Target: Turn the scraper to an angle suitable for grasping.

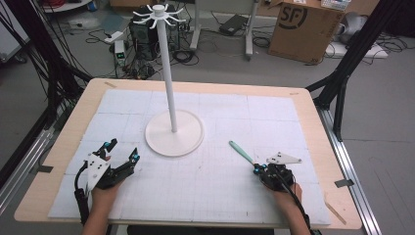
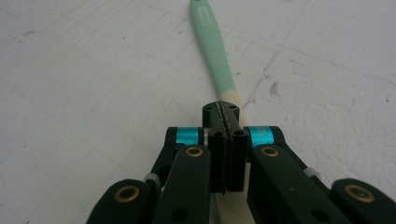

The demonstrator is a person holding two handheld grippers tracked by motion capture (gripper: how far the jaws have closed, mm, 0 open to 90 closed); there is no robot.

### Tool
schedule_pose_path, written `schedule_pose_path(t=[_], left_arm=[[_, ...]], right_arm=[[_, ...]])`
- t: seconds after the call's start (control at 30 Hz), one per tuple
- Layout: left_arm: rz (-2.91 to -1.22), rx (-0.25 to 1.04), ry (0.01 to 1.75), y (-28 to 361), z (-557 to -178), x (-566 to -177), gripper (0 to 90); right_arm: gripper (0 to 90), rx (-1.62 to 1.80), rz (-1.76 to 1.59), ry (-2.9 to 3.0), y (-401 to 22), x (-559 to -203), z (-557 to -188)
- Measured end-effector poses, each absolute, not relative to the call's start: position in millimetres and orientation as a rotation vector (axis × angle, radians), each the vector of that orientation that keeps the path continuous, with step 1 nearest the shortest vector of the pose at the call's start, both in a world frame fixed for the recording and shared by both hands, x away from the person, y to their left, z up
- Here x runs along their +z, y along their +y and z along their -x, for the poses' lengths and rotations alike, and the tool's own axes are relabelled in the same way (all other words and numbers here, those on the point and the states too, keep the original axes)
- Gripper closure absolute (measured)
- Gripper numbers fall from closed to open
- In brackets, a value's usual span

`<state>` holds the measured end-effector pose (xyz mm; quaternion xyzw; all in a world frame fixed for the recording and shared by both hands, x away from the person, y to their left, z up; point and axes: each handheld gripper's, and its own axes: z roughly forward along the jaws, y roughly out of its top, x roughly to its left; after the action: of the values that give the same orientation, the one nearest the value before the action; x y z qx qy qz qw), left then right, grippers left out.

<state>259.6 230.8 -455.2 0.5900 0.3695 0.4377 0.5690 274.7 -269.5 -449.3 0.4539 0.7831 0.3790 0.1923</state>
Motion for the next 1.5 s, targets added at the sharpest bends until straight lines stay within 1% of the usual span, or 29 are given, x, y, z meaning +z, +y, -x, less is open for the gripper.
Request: schedule_pose_path(t=[0.1, 0.13, 0.17, 0.23, 0.33, 0.47, 0.5, 0.6, 0.67, 1.03, 1.5], left_arm=[[-1.386, 1.028, 0.868, 231, -260, -455, 25.4], [-1.386, 1.028, 0.868, 231, -260, -455, 25.5], [-1.386, 1.028, 0.868, 231, -260, -455, 25.5], [-1.386, 1.028, 0.867, 231, -260, -455, 25.5], [-1.386, 1.028, 0.867, 231, -260, -455, 25.5], [-1.385, 1.028, 0.868, 231, -260, -455, 25.4], [-1.387, 1.027, 0.867, 231, -260, -455, 25.4], [-1.386, 1.028, 0.868, 231, -260, -455, 25.5], [-1.385, 1.028, 0.868, 231, -260, -455, 25.4], [-1.388, 1.03, 0.866, 231, -259, -455, 25.4], [-1.389, 1.03, 0.865, 231, -259, -455, 25.4]], right_arm=[[90.0, 1.109, -1.244, 2.189, -269, -448, -273], [77.6, 1.161, -1.216, 2.14, -271, -444, -271], [77.6, 1.161, -1.216, 2.14, -271, -444, -271], [71.0, 1.213, -1.21, 2.078, -274, -442, -269], [56.1, 1.245, -1.234, 1.96, -280, -440, -267], [40.9, 1.232, -1.282, 1.851, -289, -444, -268], [37.8, 1.227, -1.291, 1.825, -292, -445, -269], [32.2, 1.267, -1.322, 1.756, -299, -446, -268], [32.1, 1.253, -1.289, 1.701, -302, -445, -265], [24.0, 1.243, -1.189, 1.498, -312, -446, -256], [24.6, 1.222, -1.197, 1.518, -311, -449, -258]])
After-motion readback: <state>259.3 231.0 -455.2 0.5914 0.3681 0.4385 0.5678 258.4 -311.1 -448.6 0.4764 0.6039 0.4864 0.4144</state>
